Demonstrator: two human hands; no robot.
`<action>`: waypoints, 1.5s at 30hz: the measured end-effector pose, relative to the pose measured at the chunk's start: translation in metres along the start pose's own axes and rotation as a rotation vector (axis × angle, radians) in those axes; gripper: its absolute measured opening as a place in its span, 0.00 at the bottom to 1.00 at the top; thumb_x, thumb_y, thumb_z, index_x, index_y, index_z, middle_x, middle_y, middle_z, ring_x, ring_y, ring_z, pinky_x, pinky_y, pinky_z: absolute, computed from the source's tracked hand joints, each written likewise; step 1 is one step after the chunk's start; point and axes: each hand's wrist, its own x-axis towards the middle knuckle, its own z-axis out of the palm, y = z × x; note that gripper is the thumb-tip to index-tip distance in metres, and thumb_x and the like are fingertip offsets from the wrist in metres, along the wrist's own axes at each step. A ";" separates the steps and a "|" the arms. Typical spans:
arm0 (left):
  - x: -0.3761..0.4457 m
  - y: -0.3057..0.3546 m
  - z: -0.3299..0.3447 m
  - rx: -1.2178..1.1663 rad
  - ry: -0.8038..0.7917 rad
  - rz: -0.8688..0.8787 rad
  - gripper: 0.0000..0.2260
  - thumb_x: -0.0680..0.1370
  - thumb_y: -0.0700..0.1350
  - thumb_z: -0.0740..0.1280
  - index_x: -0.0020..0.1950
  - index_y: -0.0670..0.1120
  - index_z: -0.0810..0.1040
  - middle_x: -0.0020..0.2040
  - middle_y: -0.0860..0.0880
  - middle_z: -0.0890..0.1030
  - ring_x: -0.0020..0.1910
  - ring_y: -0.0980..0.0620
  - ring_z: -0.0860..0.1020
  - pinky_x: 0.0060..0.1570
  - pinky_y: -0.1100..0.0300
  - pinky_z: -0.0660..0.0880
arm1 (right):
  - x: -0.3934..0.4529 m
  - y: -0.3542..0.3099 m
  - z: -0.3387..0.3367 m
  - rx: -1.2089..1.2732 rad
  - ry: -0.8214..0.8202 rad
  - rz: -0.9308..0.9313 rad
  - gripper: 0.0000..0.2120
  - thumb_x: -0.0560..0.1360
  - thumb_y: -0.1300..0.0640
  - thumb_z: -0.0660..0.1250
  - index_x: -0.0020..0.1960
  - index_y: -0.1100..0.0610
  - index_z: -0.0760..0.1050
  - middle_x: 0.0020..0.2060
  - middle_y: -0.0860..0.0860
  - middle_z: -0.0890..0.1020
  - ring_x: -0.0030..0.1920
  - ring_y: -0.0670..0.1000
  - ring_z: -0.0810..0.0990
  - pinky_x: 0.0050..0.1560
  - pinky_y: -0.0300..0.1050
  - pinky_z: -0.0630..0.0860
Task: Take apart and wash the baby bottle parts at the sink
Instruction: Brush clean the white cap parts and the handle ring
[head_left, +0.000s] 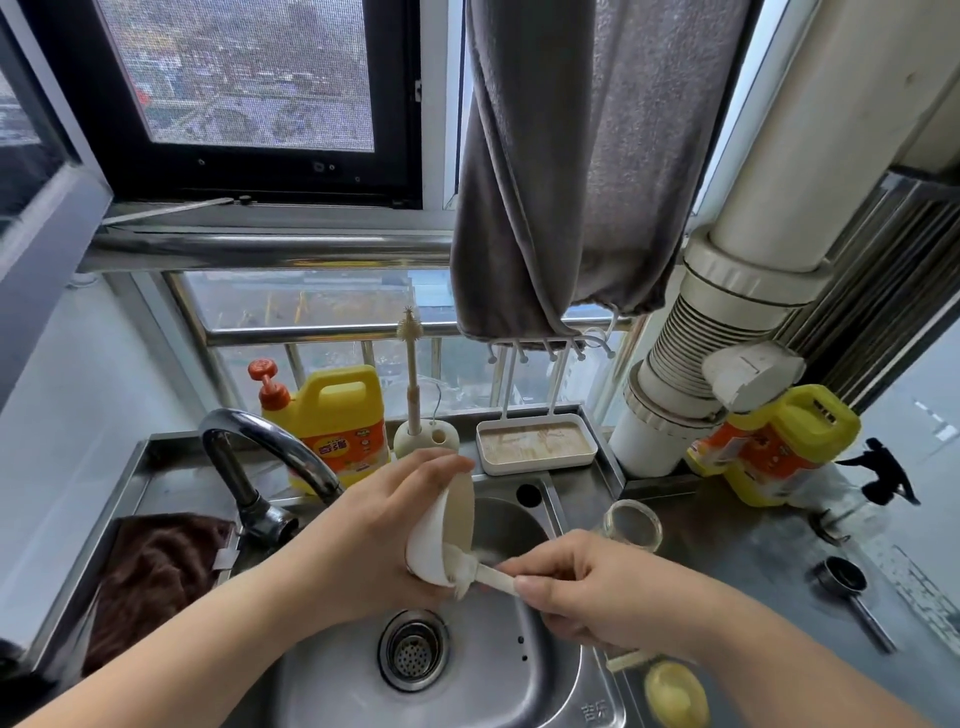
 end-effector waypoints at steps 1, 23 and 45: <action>-0.001 -0.001 0.000 -0.008 -0.008 -0.022 0.40 0.62 0.63 0.73 0.70 0.54 0.62 0.65 0.58 0.70 0.61 0.58 0.72 0.57 0.67 0.72 | 0.001 0.001 0.000 -0.113 0.054 -0.031 0.14 0.81 0.54 0.60 0.56 0.38 0.79 0.23 0.40 0.70 0.26 0.41 0.66 0.31 0.35 0.63; -0.002 -0.003 0.003 0.017 -0.004 0.002 0.39 0.63 0.62 0.72 0.68 0.50 0.64 0.63 0.56 0.72 0.59 0.61 0.70 0.57 0.72 0.67 | 0.001 -0.009 -0.002 -0.351 0.115 0.007 0.13 0.81 0.50 0.58 0.62 0.39 0.75 0.29 0.41 0.73 0.29 0.41 0.71 0.33 0.35 0.68; -0.007 -0.009 0.005 0.143 0.057 0.048 0.35 0.74 0.61 0.63 0.75 0.49 0.54 0.73 0.48 0.59 0.69 0.48 0.64 0.65 0.51 0.66 | 0.005 -0.011 0.006 0.362 -0.051 0.076 0.14 0.82 0.53 0.55 0.61 0.52 0.76 0.24 0.45 0.62 0.22 0.42 0.57 0.21 0.33 0.50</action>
